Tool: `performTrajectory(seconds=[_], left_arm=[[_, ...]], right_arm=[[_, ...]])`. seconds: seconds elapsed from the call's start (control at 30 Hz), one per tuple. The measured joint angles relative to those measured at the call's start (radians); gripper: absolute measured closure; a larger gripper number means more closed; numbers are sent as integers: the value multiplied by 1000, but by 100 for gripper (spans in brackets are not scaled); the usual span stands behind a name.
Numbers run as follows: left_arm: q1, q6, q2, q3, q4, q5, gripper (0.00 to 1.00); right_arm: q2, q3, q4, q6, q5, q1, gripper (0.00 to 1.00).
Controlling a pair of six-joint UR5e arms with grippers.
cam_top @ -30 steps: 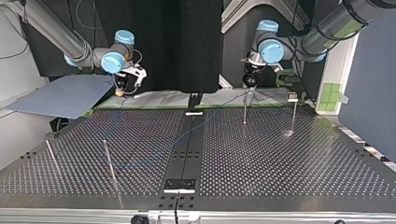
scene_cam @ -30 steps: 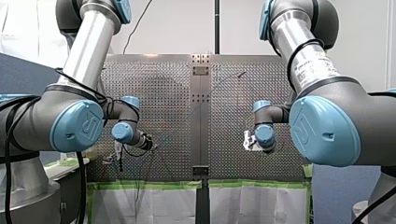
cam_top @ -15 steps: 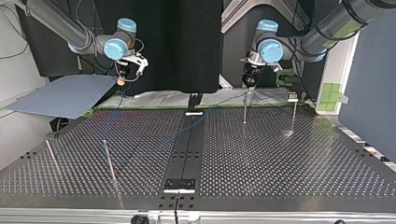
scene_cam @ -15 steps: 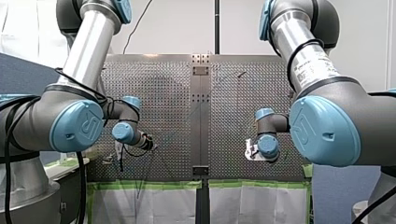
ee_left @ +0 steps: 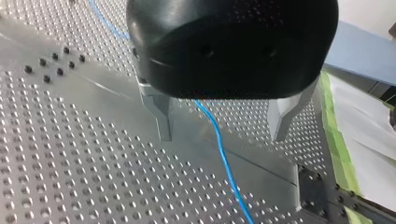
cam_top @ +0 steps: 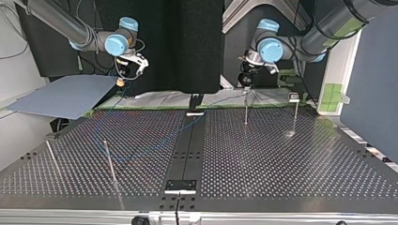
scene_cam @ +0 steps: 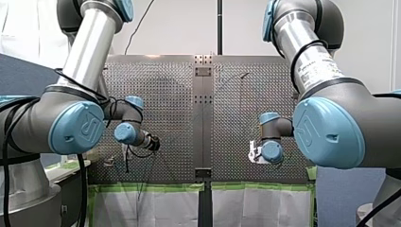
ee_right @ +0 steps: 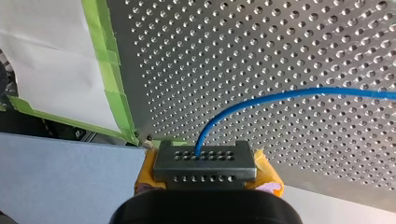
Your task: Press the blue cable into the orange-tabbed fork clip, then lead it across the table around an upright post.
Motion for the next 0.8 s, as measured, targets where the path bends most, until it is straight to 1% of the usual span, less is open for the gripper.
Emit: performTrajectory(seconds=[0.1, 0.23, 0.37, 0.47, 0.6, 0.8], left_arm=[[-7, -16, 25, 0, -9, 1, 0], [-21, -42, 60, 0, -14, -1, 0], [-54, -63, 102, 0, -7, -6, 0], [-72, -81, 127, 0, 11, -6, 0], [-88, -116, 138, 0, 40, -6, 0], [-102, -161, 141, 0, 72, -3, 0]], right_arm=[[16, 0, -14, 1, 1, 0, 100], [56, 0, -48, 9, 6, -3, 100], [92, 0, -68, 15, 8, -5, 100], [107, 0, -78, 16, 9, -5, 100], [125, 0, -95, 17, 9, -8, 100], [185, -2, -154, 21, 10, -17, 100]])
